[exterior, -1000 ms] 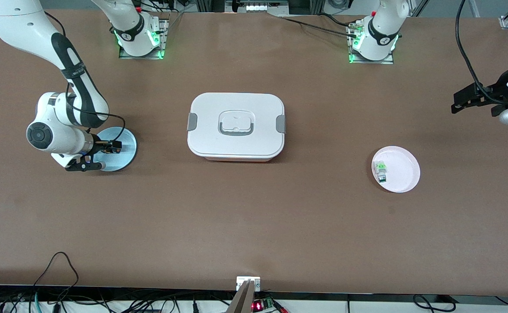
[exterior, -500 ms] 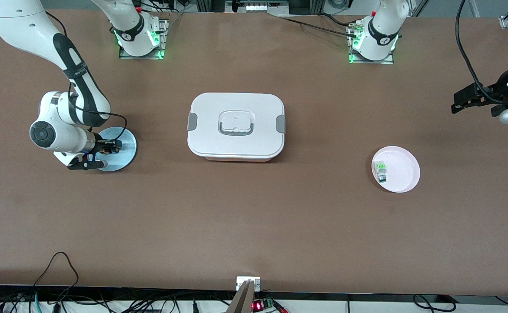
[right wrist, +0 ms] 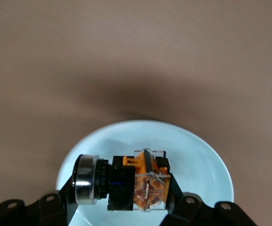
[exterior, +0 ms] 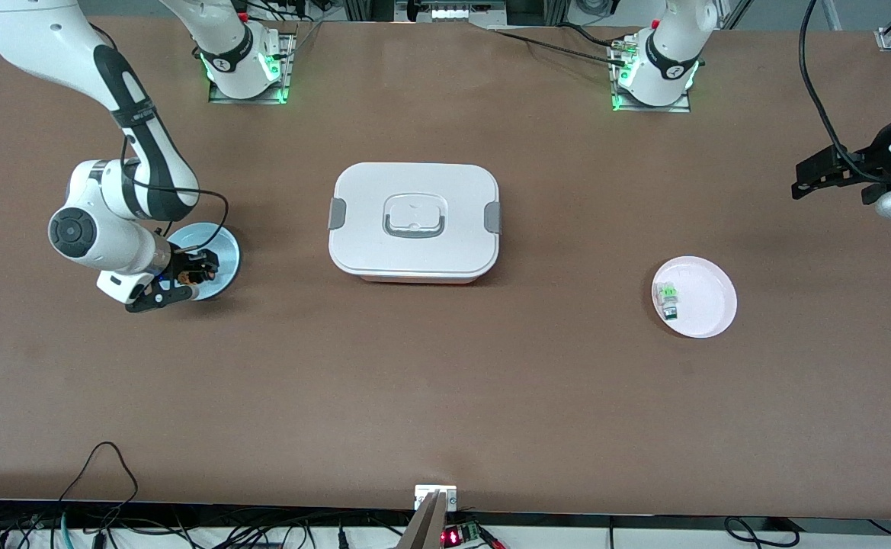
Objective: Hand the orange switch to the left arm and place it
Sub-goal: 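Lift the switch with the right gripper over the white box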
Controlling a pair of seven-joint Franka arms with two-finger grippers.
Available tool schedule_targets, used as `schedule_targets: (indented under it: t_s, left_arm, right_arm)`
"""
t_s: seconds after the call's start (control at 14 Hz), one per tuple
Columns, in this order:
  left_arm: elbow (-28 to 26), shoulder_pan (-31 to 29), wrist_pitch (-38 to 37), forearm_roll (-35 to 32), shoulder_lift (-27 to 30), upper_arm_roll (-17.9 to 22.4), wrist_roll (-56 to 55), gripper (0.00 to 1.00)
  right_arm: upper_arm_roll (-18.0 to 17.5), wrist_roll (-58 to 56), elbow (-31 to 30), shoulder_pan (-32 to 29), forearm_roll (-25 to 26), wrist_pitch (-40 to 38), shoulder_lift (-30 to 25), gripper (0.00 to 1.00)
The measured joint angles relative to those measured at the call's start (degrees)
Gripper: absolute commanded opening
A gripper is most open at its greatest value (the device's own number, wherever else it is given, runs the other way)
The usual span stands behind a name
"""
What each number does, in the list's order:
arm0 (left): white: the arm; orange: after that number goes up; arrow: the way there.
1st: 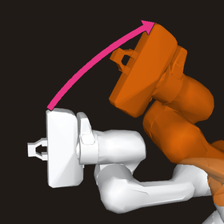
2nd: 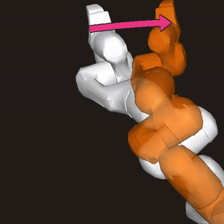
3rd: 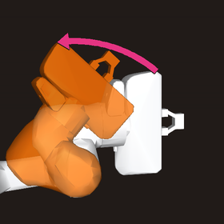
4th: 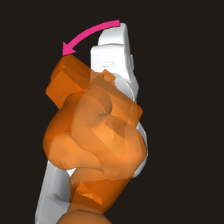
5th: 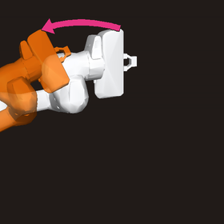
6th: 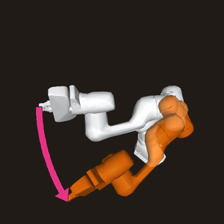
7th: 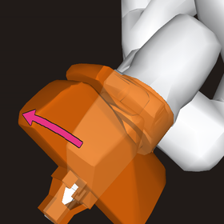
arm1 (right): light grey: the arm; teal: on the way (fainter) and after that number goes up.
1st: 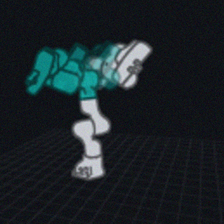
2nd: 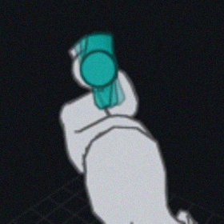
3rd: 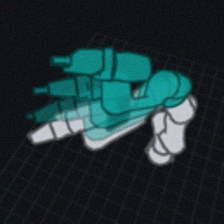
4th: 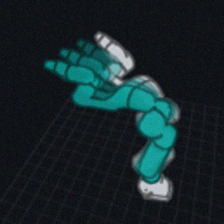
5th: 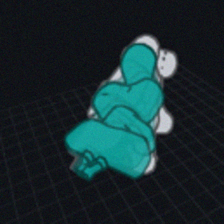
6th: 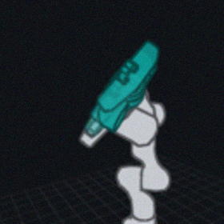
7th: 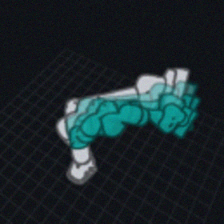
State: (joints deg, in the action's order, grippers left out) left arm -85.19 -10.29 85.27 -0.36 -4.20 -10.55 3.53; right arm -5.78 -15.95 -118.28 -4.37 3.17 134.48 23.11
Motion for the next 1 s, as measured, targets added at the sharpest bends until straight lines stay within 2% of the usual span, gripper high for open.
schedule_targets:
  t_s: [0.29,0.36,0.57,0.79,1.0]
  left_arm:
    - [0.0,0.0,0.0,0.0,0.0,0.0,0.0,1.00]
    - [0.0,0.0,0.0,0.0,0.0,0.0,0.0,1.00]
    - [0.1,0.0,0.0,1.4,0.0,0.0,0.0,1.00]
    - [0.6,0.1,0.1,2.1,0.1,-0.1,0.0,1.00]
    - [0.6,0.0,0.1,2.4,0.0,-0.1,0.0,1.00]
  right_arm:
    - [-6.5,-10.2,1.8,0.1,-4.1,-1.1,-3.3,0.00]
    - [-9.1,-15.2,3.4,0.1,-7.3,-2.3,-3.9,0.00]
    - [-15.3,-23.4,7.4,0.0,-12.1,-2.8,-4.4,0.00]
    - [-22.9,-24.2,12.6,0.2,-12.6,-2.8,-4.7,0.00]
    - [-28.5,-24.4,16.9,0.3,-16.3,-2.5,-4.6,0.00]
